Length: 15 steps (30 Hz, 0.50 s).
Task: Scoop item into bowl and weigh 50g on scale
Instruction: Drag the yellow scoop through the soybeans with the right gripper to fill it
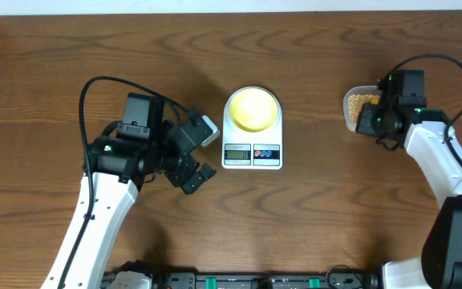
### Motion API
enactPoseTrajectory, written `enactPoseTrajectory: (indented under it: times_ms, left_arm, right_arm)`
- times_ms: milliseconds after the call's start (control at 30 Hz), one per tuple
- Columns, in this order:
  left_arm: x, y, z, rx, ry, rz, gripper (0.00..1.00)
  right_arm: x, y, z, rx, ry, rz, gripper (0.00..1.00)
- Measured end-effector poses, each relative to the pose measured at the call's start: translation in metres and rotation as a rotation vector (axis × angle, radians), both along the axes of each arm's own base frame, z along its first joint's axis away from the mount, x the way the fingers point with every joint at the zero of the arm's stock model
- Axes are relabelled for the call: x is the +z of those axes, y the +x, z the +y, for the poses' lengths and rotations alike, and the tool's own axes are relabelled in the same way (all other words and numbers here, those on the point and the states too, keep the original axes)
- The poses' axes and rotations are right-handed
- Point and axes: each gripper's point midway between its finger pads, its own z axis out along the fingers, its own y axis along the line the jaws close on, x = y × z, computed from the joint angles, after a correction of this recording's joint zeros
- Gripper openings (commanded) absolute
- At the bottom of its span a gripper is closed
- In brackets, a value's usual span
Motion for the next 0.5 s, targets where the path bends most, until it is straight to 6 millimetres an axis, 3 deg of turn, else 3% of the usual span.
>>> enactPoseTrajectory:
  times_ms: [500]
  left_arm:
    - [0.0000, 0.0000, 0.0000, 0.000, 0.000, 0.000, 0.98]
  right_arm:
    - [0.0006, -0.0008, 0.0022, -0.023, 0.060, 0.004, 0.01]
